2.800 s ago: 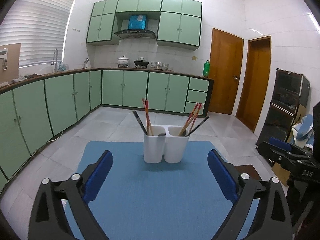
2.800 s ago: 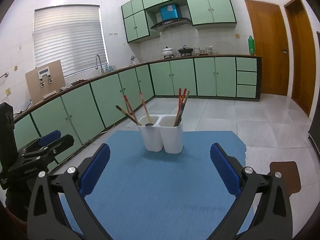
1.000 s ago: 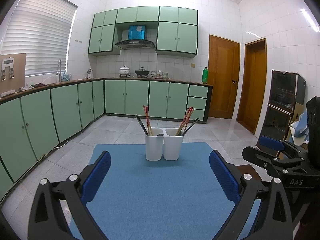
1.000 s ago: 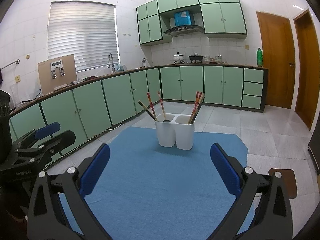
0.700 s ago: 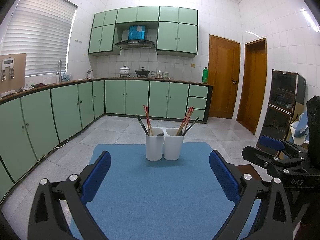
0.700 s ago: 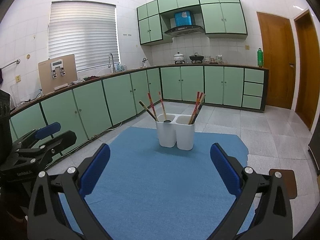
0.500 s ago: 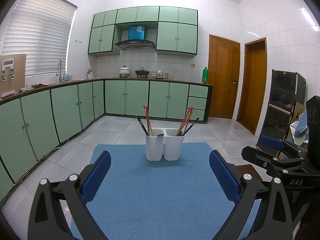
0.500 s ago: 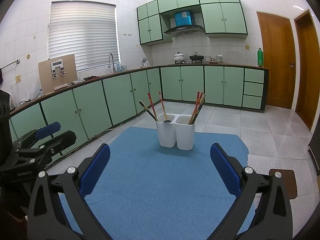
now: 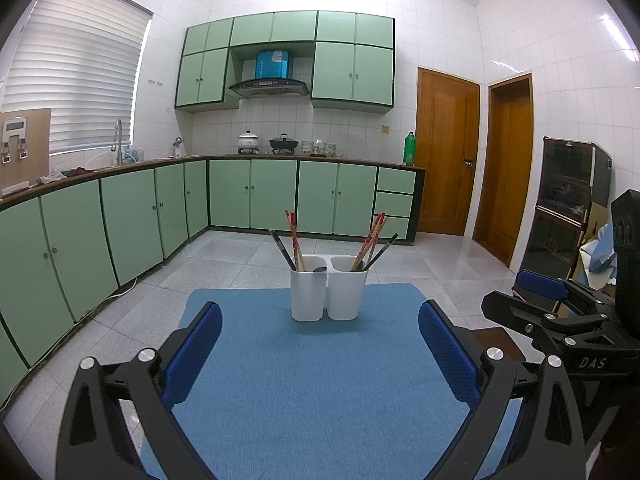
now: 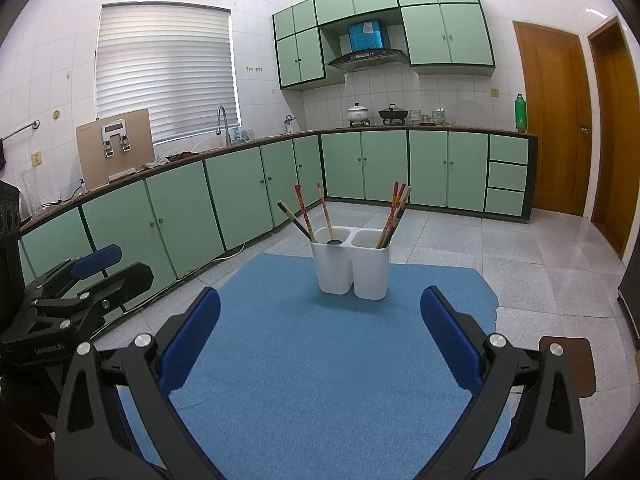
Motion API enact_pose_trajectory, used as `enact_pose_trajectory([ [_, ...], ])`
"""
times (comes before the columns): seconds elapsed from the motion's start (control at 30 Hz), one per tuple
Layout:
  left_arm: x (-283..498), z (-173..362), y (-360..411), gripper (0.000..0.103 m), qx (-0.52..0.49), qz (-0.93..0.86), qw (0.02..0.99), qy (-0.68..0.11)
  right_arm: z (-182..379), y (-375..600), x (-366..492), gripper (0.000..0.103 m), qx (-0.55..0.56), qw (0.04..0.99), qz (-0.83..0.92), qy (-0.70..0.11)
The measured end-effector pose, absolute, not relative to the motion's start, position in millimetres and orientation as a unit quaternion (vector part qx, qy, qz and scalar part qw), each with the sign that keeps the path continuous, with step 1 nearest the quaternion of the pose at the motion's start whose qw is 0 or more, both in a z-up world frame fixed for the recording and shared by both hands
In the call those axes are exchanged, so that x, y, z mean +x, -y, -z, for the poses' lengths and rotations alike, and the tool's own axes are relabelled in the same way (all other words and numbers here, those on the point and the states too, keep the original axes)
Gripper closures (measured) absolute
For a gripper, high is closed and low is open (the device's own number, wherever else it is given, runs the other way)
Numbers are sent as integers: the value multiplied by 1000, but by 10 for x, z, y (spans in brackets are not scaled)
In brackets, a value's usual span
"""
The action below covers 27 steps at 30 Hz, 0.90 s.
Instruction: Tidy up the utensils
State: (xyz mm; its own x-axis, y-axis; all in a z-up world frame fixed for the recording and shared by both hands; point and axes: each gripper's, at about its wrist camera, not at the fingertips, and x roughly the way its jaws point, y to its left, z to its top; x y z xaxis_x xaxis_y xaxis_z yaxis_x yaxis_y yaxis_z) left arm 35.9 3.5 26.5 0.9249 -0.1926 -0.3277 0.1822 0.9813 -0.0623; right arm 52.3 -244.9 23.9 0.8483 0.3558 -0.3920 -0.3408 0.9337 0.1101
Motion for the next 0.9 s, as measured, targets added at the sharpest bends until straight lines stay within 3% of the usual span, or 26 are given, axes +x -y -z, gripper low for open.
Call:
enact_pose_trajectory([
  [0.9,356,-242,-31,6,-19,100,980,-171,-190,2469,563,6,21,960,-181,-212],
])
